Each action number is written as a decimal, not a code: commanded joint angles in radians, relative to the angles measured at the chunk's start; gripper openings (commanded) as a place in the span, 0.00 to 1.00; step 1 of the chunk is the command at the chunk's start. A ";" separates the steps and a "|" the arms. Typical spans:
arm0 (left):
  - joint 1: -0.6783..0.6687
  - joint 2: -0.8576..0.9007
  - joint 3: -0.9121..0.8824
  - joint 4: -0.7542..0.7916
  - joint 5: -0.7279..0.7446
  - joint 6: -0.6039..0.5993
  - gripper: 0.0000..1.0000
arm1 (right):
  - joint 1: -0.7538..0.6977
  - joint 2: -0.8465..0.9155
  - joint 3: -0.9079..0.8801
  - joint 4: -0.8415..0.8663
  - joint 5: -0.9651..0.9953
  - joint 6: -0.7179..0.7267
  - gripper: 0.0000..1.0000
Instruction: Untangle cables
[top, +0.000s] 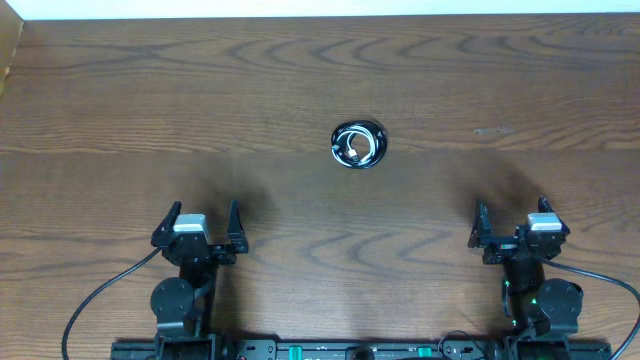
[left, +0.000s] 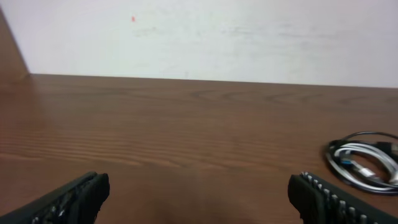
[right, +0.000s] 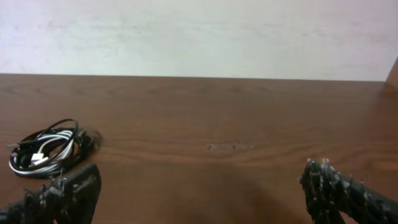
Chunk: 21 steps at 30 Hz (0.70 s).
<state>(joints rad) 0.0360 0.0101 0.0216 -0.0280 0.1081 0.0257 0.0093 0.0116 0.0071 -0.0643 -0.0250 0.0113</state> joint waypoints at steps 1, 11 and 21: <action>-0.005 -0.004 -0.017 -0.022 0.148 -0.117 0.98 | -0.001 -0.006 -0.002 0.040 -0.108 0.037 0.99; -0.005 -0.004 0.009 0.270 0.422 -0.182 0.97 | -0.001 -0.006 -0.002 0.194 -0.733 0.178 0.99; 0.010 0.163 0.562 -0.156 0.501 -0.086 0.98 | -0.023 0.057 0.357 0.174 -0.756 0.180 0.99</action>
<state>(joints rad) 0.0376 0.0753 0.3748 -0.0433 0.5690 -0.1215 0.0082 0.0185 0.1757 0.2337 -0.7925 0.2581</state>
